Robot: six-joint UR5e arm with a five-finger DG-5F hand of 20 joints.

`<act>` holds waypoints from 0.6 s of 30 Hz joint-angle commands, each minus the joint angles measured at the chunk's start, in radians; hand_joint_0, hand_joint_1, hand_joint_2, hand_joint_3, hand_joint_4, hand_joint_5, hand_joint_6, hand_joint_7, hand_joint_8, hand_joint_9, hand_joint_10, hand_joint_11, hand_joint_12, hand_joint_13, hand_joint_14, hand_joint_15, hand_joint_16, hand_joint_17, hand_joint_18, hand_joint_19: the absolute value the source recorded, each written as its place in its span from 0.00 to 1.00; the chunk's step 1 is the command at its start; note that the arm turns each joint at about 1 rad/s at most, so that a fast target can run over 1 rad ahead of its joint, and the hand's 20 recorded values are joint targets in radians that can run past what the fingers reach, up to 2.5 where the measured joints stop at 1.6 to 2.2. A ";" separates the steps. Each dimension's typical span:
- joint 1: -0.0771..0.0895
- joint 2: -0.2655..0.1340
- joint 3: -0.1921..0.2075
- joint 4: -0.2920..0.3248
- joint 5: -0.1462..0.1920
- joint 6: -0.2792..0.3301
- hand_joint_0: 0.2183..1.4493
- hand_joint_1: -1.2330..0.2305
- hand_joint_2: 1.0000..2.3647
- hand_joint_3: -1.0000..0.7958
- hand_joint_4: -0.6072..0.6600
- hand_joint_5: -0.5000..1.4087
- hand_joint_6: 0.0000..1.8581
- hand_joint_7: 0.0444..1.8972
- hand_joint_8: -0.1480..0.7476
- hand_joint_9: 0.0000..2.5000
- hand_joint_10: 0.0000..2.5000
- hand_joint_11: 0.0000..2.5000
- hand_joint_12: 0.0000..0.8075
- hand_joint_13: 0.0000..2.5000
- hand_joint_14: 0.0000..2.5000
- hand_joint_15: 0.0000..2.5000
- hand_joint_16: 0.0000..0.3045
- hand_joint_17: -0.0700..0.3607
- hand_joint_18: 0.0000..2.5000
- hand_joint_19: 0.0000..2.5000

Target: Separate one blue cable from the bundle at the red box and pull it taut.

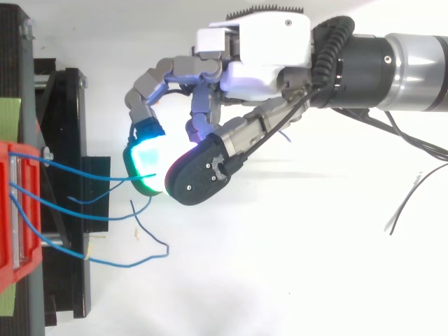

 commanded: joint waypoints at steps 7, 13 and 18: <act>0.003 0.001 -0.001 -0.006 0.002 -0.002 0.35 0.40 0.01 0.42 0.59 0.21 0.48 0.66 0.57 0.57 0.31 0.70 0.51 0.53 0.53 0.63 0.18 0.45 0.50 0.40; 0.006 0.001 -0.009 -0.017 0.004 -0.001 0.35 0.40 0.01 0.42 0.60 0.20 0.48 0.66 0.58 0.56 0.38 0.71 0.51 0.53 0.57 0.62 0.18 0.45 0.51 0.42; 0.007 0.001 -0.035 -0.006 0.002 -0.007 0.35 0.40 0.01 0.42 0.60 0.20 0.48 0.66 0.58 0.55 0.47 0.69 0.51 0.52 0.59 0.62 0.18 0.45 0.51 0.43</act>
